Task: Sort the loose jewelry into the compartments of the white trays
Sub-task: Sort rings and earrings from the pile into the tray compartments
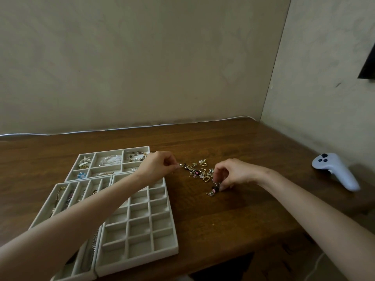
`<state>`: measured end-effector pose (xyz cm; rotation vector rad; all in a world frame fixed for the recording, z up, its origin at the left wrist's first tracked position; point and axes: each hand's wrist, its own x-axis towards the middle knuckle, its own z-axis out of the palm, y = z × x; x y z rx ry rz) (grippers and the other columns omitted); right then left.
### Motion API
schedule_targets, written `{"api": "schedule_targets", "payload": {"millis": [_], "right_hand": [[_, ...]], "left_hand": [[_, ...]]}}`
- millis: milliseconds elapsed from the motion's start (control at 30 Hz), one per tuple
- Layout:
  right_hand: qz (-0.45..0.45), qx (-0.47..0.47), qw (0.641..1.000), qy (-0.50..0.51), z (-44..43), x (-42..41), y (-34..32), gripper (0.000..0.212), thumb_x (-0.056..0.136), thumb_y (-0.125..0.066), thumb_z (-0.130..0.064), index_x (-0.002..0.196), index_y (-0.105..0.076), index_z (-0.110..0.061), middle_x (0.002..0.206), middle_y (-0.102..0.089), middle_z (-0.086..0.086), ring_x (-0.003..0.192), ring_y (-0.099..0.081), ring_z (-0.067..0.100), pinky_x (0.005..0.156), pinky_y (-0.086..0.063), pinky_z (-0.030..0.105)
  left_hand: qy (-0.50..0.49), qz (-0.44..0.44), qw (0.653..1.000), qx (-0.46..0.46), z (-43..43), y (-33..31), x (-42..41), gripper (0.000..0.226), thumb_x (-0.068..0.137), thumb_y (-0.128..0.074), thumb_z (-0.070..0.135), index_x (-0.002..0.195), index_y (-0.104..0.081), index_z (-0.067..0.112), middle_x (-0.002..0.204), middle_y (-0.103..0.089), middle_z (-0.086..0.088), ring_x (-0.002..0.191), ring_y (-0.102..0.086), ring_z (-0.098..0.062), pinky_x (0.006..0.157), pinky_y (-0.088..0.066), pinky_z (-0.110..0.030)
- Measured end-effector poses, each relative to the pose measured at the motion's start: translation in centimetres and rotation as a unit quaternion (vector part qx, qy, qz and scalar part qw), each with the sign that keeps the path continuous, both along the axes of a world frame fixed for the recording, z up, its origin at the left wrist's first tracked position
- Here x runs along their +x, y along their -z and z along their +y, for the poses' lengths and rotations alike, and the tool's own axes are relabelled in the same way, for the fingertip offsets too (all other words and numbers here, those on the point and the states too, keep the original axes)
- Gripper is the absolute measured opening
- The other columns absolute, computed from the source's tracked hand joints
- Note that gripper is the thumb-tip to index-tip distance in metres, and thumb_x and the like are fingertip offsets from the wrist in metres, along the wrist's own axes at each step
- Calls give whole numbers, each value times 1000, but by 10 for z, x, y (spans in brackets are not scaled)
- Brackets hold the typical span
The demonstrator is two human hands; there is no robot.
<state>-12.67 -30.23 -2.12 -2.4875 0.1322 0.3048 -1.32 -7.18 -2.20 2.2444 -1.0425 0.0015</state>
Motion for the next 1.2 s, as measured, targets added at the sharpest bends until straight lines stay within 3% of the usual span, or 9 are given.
{"api": "schedule_targets", "payload": {"millis": [100, 200, 400, 500, 667, 867, 1100, 1200], "right_hand": [[0, -12, 1000, -14, 6, 3, 0, 23, 81, -71, -7, 95, -62, -22, 102, -56, -6, 86, -59, 8, 60, -50, 17], [-5, -16, 1000, -14, 9, 6, 0, 20, 82, -70, -6, 91, -59, -20, 105, -57, 2, 87, -62, 14, 61, -53, 20], [-60, 6, 998, 21, 9, 9, -6, 24, 78, -74, -3, 95, -61, -14, 95, -58, 3, 78, -61, 12, 56, -52, 19], [-100, 41, 993, 50, 10, 13, -11, 22, 76, -75, -3, 92, -64, -12, 87, -64, 4, 72, -65, 12, 54, -51, 19], [-137, 106, 982, 77, 10, 22, -16, 8, 80, -71, -3, 84, -68, -9, 84, -69, 8, 72, -69, 17, 60, -55, 22], [-106, 140, 980, 93, 14, 32, -13, 7, 86, -64, -1, 87, -68, -6, 87, -69, 15, 69, -69, 18, 60, -57, 24], [-81, 146, 982, 86, 15, 35, -7, 17, 87, -56, 11, 88, -67, -2, 105, -66, 24, 73, -71, 20, 61, -58, 24], [-78, 159, 980, 87, 16, 35, -7, 17, 87, -55, 11, 89, -66, -3, 104, -65, 22, 74, -71, 19, 63, -58, 24]], "left_hand": [[-11, 0, 1000, -2, 6, -2, 1, 12, 84, -67, 22, 86, -66, 11, 83, -66, 2, 80, -61, -12, 71, -48, -23], [-16, -3, 1000, 3, 10, -1, 3, 12, 84, -67, 22, 87, -66, 11, 81, -64, 4, 78, -58, -11, 69, -46, -22], [-29, 1, 1000, 2, 20, 1, 9, 7, 82, -69, 22, 80, -64, 18, 79, -64, 5, 72, -57, -7, 63, -42, -14], [-39, 8, 999, -7, 26, -1, 11, 8, 82, -69, 20, 78, -62, 19, 79, -63, 7, 67, -55, 1, 56, -39, -9], [-60, 5, 998, -20, 37, -4, 15, 10, 80, -71, 15, 77, -62, 17, 73, -60, 13, 65, -56, -1, 50, -39, -4], [-61, 8, 998, -14, 48, -6, 20, 7, 80, -71, 13, 84, -65, 11, 80, -64, 4, 67, -56, -5, 54, -40, -9], [-56, 12, 998, 1, 50, -3, 19, 9, 82, -70, 19, 86, -65, 13, 78, -62, 10, 67, -55, 0, 52, -40, -6], [-52, 17, 999, -3, 49, -1, 18, 7, 81, -70, 19, 84, -64, 15, 77, -61, 10, 68, -55, -1, 53, -40, -6]]}}
